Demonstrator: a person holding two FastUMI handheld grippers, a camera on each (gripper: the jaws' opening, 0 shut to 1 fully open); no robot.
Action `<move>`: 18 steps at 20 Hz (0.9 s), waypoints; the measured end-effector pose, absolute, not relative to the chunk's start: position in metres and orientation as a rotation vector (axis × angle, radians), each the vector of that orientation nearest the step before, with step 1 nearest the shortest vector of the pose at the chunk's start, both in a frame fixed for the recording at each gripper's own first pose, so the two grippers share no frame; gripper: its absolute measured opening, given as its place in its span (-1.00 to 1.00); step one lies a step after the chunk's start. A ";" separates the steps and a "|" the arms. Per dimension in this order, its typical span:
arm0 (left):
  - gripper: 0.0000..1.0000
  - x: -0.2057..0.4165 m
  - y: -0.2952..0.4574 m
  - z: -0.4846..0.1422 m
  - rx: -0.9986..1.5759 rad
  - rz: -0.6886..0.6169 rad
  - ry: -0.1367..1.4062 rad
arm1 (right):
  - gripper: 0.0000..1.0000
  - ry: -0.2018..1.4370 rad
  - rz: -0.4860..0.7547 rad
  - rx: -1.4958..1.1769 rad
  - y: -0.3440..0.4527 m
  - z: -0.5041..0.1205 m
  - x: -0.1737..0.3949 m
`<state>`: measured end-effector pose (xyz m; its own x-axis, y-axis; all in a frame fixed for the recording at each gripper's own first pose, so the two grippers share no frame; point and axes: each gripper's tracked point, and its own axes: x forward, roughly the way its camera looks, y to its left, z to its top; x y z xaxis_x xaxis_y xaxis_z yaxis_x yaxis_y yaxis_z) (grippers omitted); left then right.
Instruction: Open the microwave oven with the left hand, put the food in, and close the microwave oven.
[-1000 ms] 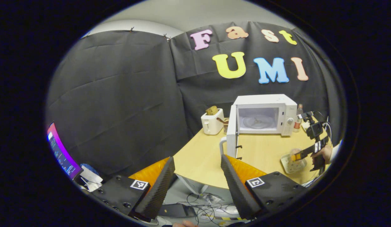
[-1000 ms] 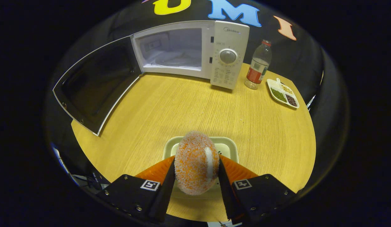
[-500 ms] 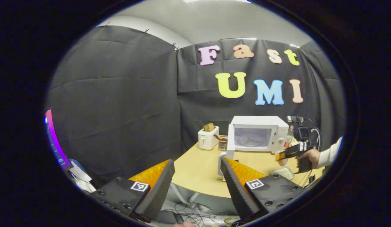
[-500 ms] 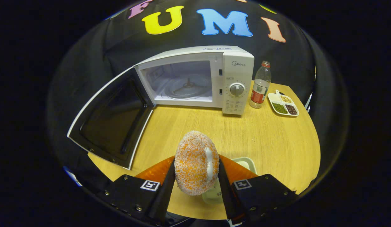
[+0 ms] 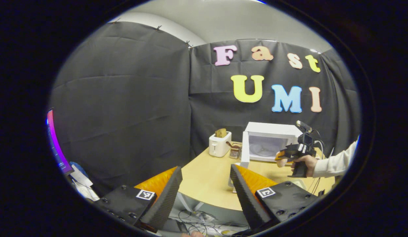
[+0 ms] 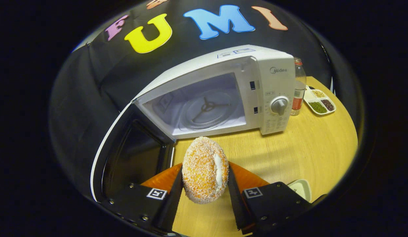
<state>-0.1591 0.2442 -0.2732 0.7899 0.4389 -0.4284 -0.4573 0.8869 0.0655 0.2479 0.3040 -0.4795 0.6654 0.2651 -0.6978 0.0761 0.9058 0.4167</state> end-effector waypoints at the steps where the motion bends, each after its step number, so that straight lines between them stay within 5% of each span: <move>1: 0.93 -0.154 0.245 -0.275 -0.043 0.491 0.462 | 0.35 0.833 0.098 0.454 0.305 -0.482 0.259; 9: 1.00 -0.126 0.240 -0.287 -0.104 0.542 0.535 | 0.39 0.653 0.113 0.505 0.332 -0.503 0.336; 18: 1.00 -0.143 0.250 -0.299 -0.067 0.636 0.669 | 0.40 0.568 -0.040 0.678 0.337 -0.541 0.412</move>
